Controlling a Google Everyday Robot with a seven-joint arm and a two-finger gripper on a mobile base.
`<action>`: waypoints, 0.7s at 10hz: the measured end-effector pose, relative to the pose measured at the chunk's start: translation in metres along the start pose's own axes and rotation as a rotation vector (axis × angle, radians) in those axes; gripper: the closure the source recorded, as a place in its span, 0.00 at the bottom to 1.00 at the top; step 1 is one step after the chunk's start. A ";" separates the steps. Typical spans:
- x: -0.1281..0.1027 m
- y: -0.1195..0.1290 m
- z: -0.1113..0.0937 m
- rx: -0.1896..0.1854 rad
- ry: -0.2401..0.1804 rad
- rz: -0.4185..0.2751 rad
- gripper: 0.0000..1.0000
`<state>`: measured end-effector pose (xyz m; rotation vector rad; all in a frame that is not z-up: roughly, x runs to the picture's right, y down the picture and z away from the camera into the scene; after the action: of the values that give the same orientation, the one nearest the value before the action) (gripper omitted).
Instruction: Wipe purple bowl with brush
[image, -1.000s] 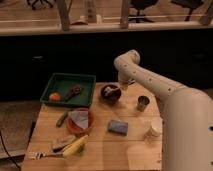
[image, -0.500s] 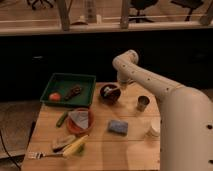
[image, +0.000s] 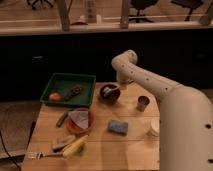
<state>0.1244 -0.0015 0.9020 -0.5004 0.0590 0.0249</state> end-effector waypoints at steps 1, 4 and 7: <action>0.006 0.004 -0.003 -0.001 0.007 0.004 0.96; 0.030 0.013 -0.008 -0.011 0.029 0.050 0.96; 0.045 0.009 -0.007 -0.011 0.053 0.106 0.96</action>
<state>0.1691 0.0032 0.8888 -0.5086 0.1372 0.1162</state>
